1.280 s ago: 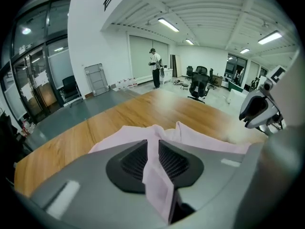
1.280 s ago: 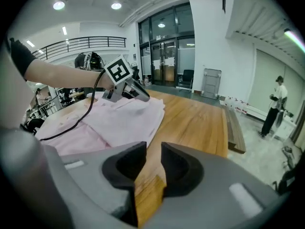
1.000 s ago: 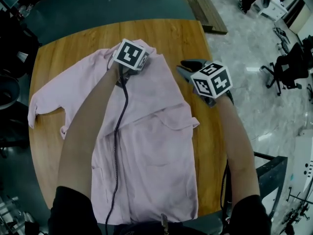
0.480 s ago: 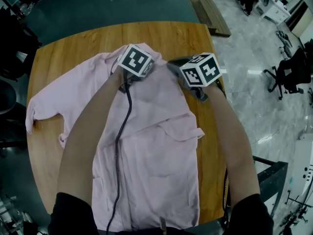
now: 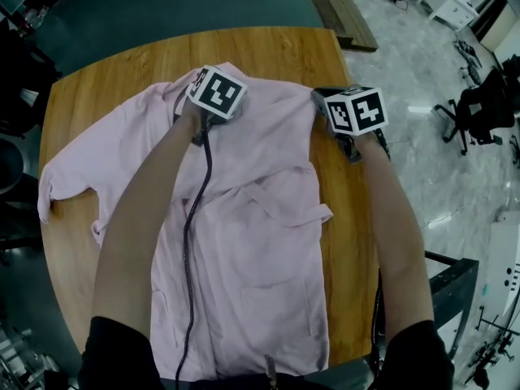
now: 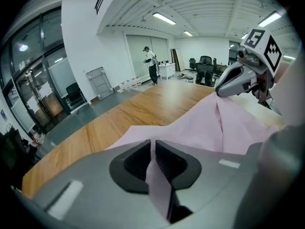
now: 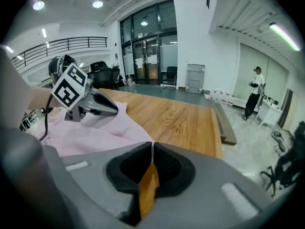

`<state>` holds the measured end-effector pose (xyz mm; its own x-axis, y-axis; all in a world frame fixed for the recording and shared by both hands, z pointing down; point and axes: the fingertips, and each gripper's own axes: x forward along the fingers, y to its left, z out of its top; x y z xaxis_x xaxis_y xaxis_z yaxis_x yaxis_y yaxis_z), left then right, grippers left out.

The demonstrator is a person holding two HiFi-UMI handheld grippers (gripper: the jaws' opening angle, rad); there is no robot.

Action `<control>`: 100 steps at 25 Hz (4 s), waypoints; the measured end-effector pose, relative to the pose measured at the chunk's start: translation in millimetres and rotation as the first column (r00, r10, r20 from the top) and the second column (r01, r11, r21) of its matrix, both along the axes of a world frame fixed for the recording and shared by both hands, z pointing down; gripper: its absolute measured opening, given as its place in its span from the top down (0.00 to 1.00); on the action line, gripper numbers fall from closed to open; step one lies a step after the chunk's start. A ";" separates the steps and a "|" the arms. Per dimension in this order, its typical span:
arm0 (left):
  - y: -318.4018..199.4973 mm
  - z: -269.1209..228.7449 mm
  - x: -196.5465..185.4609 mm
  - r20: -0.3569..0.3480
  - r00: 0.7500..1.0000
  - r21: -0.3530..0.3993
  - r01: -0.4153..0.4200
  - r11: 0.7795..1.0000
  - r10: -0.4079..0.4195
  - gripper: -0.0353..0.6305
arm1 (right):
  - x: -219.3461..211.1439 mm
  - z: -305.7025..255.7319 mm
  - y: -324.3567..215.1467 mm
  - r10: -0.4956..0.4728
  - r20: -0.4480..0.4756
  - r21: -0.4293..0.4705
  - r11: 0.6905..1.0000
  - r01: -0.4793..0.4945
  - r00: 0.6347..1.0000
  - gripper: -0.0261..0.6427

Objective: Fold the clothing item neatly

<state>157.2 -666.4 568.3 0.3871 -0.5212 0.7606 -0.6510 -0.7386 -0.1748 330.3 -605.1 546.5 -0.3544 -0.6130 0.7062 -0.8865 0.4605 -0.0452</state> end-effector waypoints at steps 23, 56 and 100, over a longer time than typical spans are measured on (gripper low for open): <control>101.3 -113.1 -158.8 -0.114 0.971 0.049 0.217 0.975 -0.210 0.94 | -105.9 -127.8 59.1 -0.096 -0.006 0.233 0.968 0.095 0.995 0.90; 194.0 -44.5 -581.5 -0.292 0.767 -0.048 0.585 0.810 -0.572 0.64 | -622.2 -75.6 156.0 -0.515 0.010 0.115 0.852 0.510 0.857 0.92; 197.7 -189.1 -289.7 -0.101 0.942 0.375 0.334 0.865 -0.320 0.88 | -295.8 -105.9 215.5 -0.233 0.047 0.145 0.964 0.224 0.971 0.92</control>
<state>-132.5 -468.8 379.3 0.1662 -0.8691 0.4659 -0.8542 -0.3629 -0.3724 34.5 -389.6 440.6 -0.5374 -0.6000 0.5926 -0.7545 0.6560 -0.0200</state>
